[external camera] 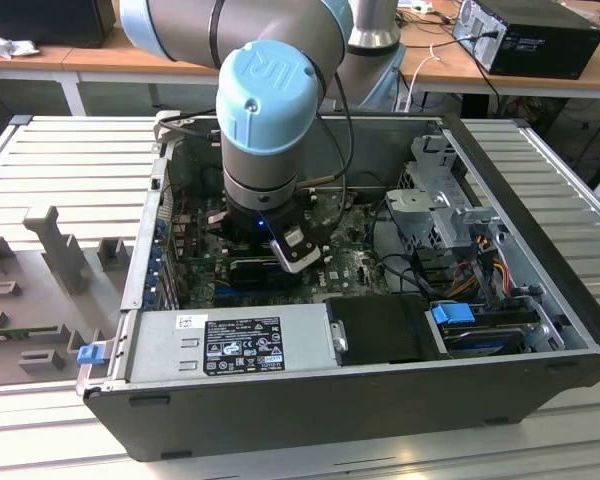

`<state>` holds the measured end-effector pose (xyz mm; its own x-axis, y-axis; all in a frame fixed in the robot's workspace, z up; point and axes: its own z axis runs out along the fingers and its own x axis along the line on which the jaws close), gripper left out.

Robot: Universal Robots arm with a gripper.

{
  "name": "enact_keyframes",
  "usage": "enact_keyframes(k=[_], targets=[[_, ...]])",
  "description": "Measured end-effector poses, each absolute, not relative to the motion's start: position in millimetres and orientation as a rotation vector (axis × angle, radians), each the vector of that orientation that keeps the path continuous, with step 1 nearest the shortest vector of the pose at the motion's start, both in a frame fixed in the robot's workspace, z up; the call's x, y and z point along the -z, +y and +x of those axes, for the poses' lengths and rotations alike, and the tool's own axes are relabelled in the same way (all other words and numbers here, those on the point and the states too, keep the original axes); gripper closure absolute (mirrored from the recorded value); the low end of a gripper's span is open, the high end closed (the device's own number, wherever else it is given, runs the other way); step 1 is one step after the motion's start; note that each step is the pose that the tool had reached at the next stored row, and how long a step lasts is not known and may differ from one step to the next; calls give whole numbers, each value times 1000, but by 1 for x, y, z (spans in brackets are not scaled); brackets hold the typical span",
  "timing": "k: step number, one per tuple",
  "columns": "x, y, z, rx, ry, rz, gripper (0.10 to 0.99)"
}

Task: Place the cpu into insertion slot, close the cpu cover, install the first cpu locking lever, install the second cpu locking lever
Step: 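Install the second cpu locking lever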

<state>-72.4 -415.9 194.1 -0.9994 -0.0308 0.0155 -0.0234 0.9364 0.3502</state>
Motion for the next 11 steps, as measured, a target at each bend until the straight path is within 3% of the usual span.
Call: enact_keyframes(k=[11], targets=[[-192,-411,-78,588,-3065,43,980]])
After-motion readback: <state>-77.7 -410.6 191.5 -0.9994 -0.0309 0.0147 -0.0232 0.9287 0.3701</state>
